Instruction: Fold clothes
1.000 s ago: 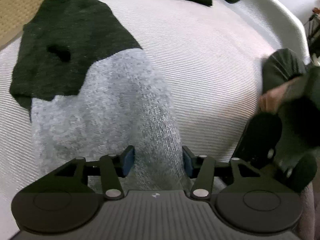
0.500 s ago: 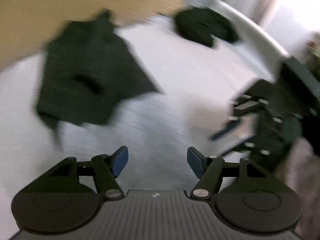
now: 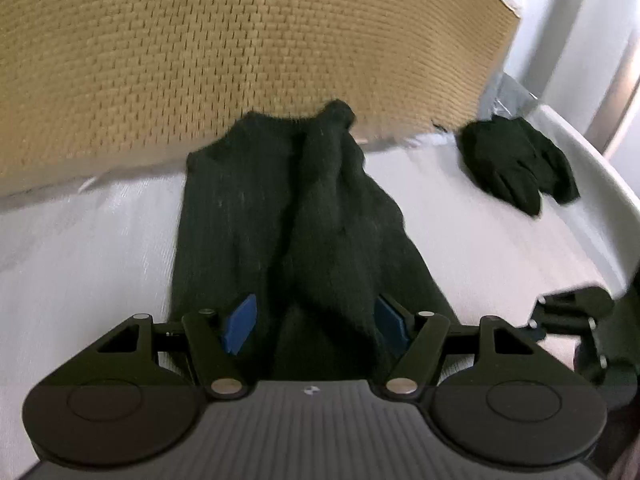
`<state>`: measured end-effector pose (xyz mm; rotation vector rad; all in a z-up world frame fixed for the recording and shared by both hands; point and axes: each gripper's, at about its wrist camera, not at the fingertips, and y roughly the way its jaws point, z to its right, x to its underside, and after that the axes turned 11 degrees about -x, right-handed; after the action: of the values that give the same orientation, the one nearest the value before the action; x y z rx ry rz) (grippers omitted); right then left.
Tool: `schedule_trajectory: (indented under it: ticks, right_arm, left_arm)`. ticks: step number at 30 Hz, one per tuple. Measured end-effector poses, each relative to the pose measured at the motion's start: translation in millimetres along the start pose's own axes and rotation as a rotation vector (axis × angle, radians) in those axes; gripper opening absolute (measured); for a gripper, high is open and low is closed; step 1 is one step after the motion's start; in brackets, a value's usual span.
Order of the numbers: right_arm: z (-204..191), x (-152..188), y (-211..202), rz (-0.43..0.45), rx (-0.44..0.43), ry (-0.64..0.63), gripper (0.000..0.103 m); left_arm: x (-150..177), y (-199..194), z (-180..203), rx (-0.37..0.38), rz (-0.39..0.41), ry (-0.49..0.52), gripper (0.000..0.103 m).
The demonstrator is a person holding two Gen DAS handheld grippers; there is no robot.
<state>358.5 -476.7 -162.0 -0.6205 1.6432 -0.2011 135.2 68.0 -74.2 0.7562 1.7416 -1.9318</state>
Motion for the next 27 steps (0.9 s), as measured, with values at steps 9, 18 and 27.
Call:
schedule_trajectory:
  ticks: [9,18,27]
  right_arm:
    - [37,-2,16,0.032,0.095,0.022,0.046]
    - [70,0,18,0.078,0.216,0.081,0.053]
    - [78,0,10,0.091,0.247,0.131,0.053]
  left_arm:
    - [-57,85,2,-0.046,0.014,-0.023,0.069]
    - [-86,138,16,0.028,-0.008,-0.028,0.074]
    - [-93,163,26,0.065,-0.075,-0.028,0.034]
